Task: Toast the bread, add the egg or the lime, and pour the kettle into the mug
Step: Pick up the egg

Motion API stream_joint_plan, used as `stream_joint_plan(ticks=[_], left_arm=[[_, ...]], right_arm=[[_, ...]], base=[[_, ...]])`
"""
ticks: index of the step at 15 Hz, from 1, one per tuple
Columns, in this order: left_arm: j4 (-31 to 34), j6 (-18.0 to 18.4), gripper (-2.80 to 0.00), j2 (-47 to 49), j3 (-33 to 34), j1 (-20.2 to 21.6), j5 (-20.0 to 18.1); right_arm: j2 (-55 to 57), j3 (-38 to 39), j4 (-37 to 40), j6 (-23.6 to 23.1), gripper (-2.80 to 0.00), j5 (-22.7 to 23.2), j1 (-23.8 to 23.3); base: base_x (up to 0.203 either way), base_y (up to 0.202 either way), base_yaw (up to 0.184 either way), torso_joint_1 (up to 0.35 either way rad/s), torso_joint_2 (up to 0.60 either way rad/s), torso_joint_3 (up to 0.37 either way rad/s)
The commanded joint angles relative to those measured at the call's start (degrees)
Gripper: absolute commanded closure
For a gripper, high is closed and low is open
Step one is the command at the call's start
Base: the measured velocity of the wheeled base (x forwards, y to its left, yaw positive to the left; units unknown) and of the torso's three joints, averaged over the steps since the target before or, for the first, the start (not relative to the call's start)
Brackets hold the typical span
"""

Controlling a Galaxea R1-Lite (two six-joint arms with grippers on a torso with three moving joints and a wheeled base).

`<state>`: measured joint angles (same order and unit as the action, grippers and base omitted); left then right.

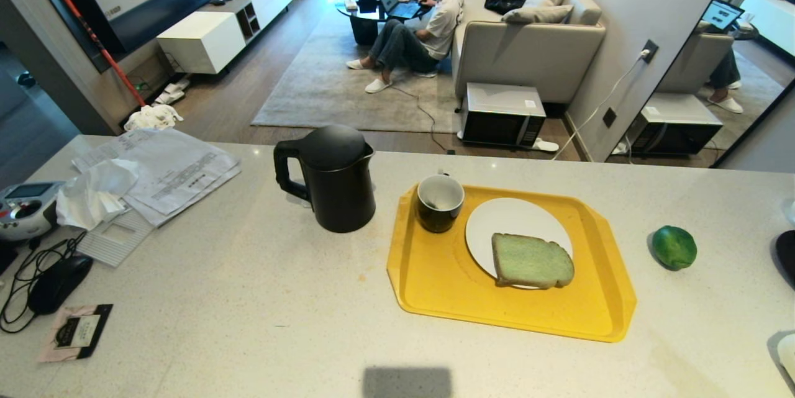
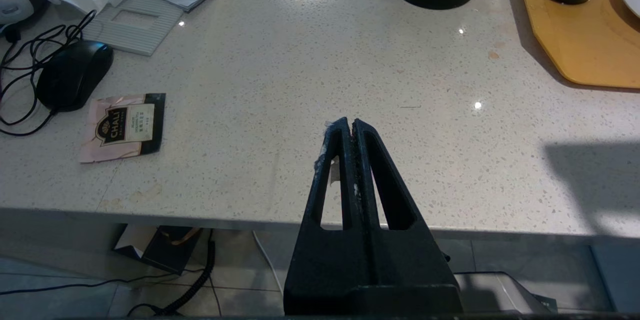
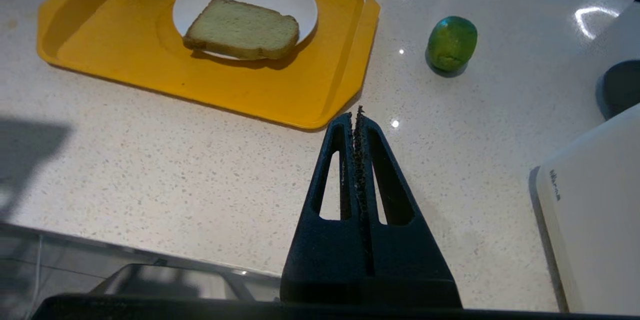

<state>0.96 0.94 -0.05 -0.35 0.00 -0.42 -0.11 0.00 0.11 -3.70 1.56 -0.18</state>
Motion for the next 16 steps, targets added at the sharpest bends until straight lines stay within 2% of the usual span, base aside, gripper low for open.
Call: stream_joint_plan(ticks=[1, 7, 16], left_arm=[[0.0, 0.0, 0.00, 0.0, 0.0, 0.0, 0.0], [0.0, 0.0, 0.00, 0.0, 0.0, 0.0, 0.0], [0.0, 0.1, 0.00, 0.0, 0.0, 0.0, 0.0]], right_arm=[[0.1, 0.0, 0.1, 0.9, 0.00, -0.5, 0.1], [0.1, 0.0, 0.2, 0.3, 0.00, -0.2, 0.0], [0.1, 0.0, 0.1, -0.7, 0.00, 0.0, 0.0]], base=[[0.000, 0.000, 0.000, 0.000, 0.00, 0.000], [0.002, 0.001, -0.014, 0.000, 0.00, -0.001], [0.001, 0.010, -0.171, 0.002, 0.00, 0.001]])
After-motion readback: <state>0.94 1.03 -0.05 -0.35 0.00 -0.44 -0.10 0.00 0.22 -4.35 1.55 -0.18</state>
